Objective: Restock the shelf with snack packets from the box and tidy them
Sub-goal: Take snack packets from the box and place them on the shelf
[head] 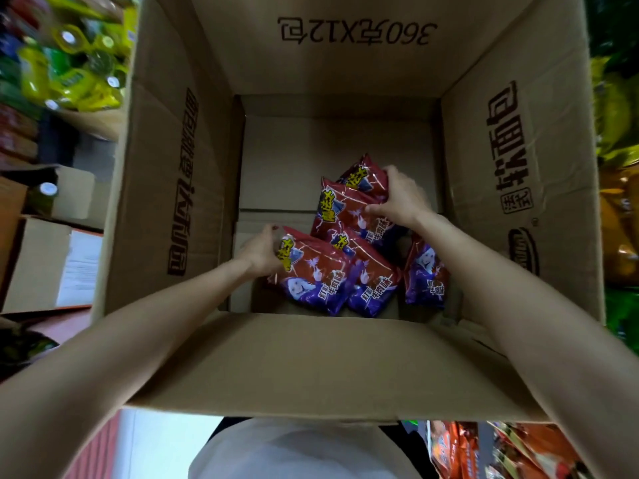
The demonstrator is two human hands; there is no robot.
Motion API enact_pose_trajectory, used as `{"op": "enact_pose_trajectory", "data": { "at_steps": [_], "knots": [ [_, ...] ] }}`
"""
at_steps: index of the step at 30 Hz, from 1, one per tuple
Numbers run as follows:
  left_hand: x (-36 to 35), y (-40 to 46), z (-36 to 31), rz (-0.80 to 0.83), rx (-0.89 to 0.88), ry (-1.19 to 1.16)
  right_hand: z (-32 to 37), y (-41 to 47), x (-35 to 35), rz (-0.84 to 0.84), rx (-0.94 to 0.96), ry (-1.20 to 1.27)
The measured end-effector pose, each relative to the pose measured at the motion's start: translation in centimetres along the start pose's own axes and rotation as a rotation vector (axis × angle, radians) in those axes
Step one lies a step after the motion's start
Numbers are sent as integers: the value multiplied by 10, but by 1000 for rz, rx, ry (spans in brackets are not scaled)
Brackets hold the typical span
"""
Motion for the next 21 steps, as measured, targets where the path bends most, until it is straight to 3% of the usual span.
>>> {"op": "enact_pose_trajectory", "data": {
  "at_steps": [9, 15, 19, 21],
  "knots": [
    [33, -16, -32, -41, -298, 113, 9, -19, 1, -28, 94, -276],
    [28, -19, -29, 40, -295, 153, 25, -25, -14, -85, 109, -412],
    [30, -21, -34, 101, -295, 247, 29, -42, 4, -166, 141, -358],
    [35, -22, -41, 58, -327, 338, 33, -58, 26, -263, 136, -287]
  ]
}}
Point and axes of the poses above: each hand's wrist, its own y-axis towards the middle knuckle, its own x-axis out of the back of the hand, z = x × y, the point moved 1 cm from there along y, towards the middle knuckle, and after that the axes turned 7 degrees about -x, right-handed, at the moved point
